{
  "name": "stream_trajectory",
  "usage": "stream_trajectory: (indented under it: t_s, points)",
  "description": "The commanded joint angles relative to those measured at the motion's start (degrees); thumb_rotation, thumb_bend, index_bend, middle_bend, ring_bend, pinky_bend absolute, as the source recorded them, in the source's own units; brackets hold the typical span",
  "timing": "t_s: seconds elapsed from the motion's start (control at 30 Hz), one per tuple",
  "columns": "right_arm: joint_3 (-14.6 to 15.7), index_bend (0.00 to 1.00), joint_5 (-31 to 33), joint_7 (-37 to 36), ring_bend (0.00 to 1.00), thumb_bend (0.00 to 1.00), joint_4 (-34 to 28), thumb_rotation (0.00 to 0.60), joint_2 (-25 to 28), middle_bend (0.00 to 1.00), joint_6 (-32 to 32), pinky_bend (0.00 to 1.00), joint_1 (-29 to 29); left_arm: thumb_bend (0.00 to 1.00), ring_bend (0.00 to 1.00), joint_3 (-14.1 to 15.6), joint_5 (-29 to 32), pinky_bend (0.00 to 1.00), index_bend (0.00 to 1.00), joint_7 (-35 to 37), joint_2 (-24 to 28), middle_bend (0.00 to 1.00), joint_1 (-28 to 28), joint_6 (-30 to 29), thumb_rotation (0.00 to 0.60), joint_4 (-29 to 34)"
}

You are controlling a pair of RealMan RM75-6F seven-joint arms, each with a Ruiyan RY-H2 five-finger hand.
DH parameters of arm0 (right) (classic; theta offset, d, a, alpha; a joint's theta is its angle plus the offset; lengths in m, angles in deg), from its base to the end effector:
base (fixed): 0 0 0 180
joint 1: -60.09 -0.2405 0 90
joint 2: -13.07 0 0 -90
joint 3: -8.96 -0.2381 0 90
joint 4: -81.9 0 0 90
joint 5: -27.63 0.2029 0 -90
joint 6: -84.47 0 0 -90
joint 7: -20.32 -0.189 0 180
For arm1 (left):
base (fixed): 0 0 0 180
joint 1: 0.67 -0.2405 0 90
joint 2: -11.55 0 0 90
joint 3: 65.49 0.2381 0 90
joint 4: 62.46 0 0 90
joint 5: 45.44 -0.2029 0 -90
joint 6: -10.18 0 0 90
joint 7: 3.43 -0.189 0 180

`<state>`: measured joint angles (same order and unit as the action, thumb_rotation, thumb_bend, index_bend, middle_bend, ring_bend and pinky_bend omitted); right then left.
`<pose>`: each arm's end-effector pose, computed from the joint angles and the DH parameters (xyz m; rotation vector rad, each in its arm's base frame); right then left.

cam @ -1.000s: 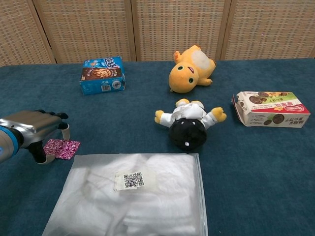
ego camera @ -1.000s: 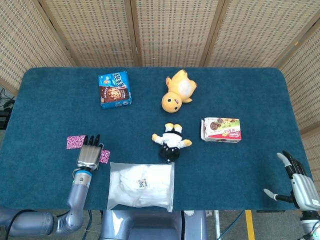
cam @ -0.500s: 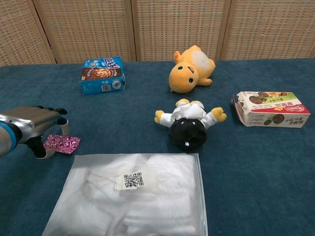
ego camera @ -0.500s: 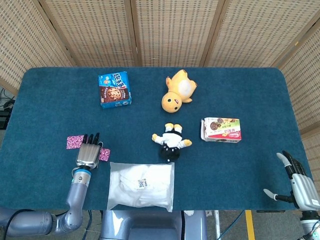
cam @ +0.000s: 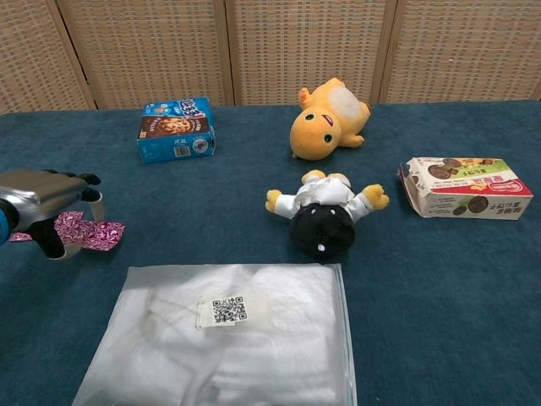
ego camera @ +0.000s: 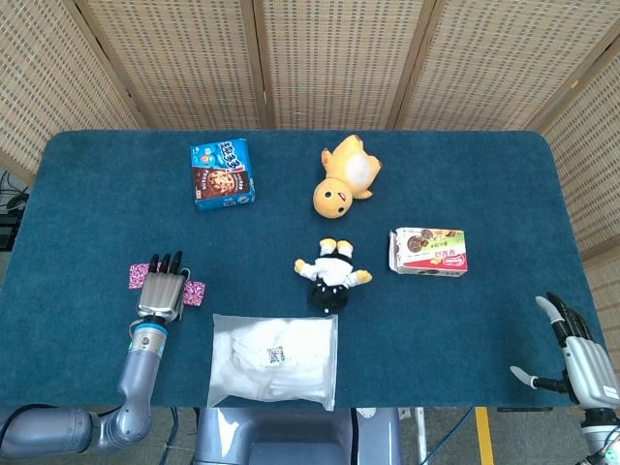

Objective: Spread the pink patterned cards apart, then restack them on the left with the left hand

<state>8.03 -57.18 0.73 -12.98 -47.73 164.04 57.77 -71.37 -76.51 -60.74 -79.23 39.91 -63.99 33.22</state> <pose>-0.3114 -0.2017 0.1502 1.2522 -1.2860 1.0182 -0.1981 0.3288 -0.0221 -1.6686 -0.9064 -0.3094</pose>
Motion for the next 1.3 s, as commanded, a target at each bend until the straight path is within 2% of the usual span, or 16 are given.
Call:
stream_trajectory:
  t_s: [0.03,0.33,0.53,1.3]
  points:
    - [0.02,0.04,-0.13,0.19,0.00,0.10,-0.04,0.600,-0.03,0.00,0.07,0.00,-0.02,0.41,0.00,-0.21,-0.02,0.00,0.37,0.91,1.42,0.00,-0.42,0.13,0.600,0.04]
    - [0.04,0.04,0.02,0.58,0.00,0.11,-0.10,0.600,-0.13,0.00,0.04,0.00,0.01,0.41,0.00,-1.14,0.92,0.00,0.37,2.06,3.76,0.00,-0.63,0.74,0.600,-1.23]
    - [0.02,0.04,0.15,0.85,0.00,0.11,-0.09,0.600,-0.26,0.00,-0.16,0.00,-0.09,0.41,0.00,-2.83,4.27,0.00,0.38,2.68,4.64,0.00,-0.51,1.78,0.600,-3.26]
    - [-0.01,0.04,0.29,0.81,0.00,0.11,0.08,0.600,-0.36,0.00,-0.32,0.00,-0.14,0.39,0.00,-2.76,5.75,0.00,0.38,3.78,3.31,0.00,-0.64,3.80,0.600,-9.12]
